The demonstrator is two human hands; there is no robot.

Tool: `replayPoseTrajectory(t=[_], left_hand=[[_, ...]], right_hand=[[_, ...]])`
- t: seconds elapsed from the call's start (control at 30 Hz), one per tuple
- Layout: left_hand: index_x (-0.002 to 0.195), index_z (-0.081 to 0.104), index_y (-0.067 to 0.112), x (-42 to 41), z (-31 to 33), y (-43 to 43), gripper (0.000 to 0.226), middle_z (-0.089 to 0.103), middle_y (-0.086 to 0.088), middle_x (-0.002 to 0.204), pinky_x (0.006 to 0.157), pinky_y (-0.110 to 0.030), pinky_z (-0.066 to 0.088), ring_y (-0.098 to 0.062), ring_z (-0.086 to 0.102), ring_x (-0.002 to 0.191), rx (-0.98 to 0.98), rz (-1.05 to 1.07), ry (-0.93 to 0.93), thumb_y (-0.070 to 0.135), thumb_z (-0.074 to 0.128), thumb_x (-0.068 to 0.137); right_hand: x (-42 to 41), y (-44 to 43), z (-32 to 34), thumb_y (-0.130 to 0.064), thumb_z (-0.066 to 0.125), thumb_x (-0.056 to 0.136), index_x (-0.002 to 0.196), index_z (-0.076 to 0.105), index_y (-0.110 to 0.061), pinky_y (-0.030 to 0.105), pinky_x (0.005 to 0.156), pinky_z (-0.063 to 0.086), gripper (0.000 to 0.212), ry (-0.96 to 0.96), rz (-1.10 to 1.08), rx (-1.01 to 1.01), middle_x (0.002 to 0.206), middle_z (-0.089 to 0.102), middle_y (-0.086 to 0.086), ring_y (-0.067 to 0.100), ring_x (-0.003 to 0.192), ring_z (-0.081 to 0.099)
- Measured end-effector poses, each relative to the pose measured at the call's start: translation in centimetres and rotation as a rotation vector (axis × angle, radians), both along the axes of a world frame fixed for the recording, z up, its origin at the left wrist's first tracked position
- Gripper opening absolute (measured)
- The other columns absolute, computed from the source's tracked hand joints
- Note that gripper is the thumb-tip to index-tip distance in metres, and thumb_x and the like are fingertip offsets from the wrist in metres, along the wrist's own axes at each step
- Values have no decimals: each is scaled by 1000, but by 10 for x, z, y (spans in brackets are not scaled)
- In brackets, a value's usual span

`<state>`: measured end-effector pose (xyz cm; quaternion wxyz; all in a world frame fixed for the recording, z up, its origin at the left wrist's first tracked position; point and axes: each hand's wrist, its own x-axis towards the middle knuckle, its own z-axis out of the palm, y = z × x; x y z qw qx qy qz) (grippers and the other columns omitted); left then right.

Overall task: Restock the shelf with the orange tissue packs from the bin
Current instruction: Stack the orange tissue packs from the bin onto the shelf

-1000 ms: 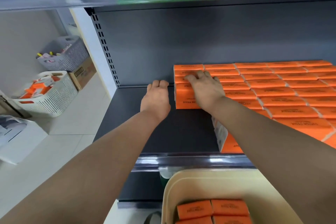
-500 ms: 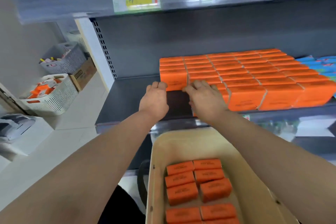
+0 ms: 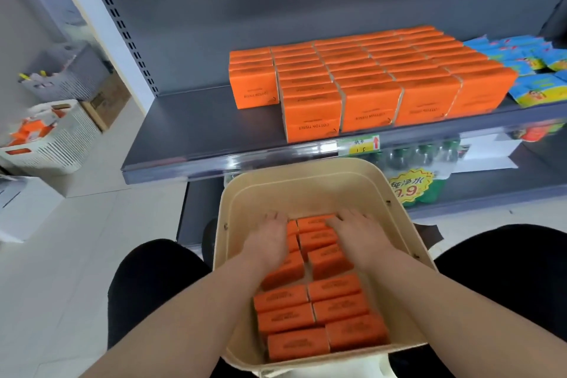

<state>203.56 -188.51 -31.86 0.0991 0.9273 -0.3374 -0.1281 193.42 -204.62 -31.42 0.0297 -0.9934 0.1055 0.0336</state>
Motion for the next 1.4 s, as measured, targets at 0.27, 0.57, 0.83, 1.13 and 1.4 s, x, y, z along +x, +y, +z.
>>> replayPoseTrajectory(t=[0.27, 0.57, 0.83, 1.13, 1.4], left_hand=[[127, 44, 16, -30, -58, 15, 39, 44, -5, 132, 101, -32, 40, -22, 42, 124, 135, 35, 13, 14, 52, 88], [122, 46, 18, -26, -70, 4, 37, 49, -4, 128, 95, -35, 45, -23, 45, 120, 107, 30, -37, 7, 44, 87], [119, 47, 18, -19, -74, 10, 35, 51, -3, 124, 91, -37, 49, -21, 47, 116, 101, 65, 5, 6, 46, 86], [124, 47, 17, -11, -80, 23, 37, 52, -4, 127, 96, -34, 45, -23, 46, 119, 272, 58, -14, 16, 55, 89], [119, 54, 18, -16, -92, 19, 28, 52, -5, 125, 92, -36, 45, -23, 46, 118, 410, 0, -97, 21, 53, 92]], right_hand=[[-8, -15, -54, -8, 46, 88, 125, 51, -22, 36, 98, 40, 40, 204, -63, 116, 128, 49, 6, 27, 121, 46], [11, -10, -76, -8, 44, 91, 127, 48, -18, 37, 99, 36, 37, 258, -14, -19, 129, 47, 7, 27, 126, 39], [13, 0, -85, -11, 38, 95, 126, 46, -20, 36, 99, 33, 34, 259, -10, -47, 130, 46, 4, 24, 126, 37], [20, 15, -48, -16, 44, 89, 122, 50, -21, 40, 97, 32, 34, 188, -13, -82, 126, 52, 4, 26, 123, 39], [-20, 16, -19, -28, 51, 86, 121, 50, -21, 38, 93, 36, 36, 180, -41, 36, 124, 48, 4, 25, 119, 40]])
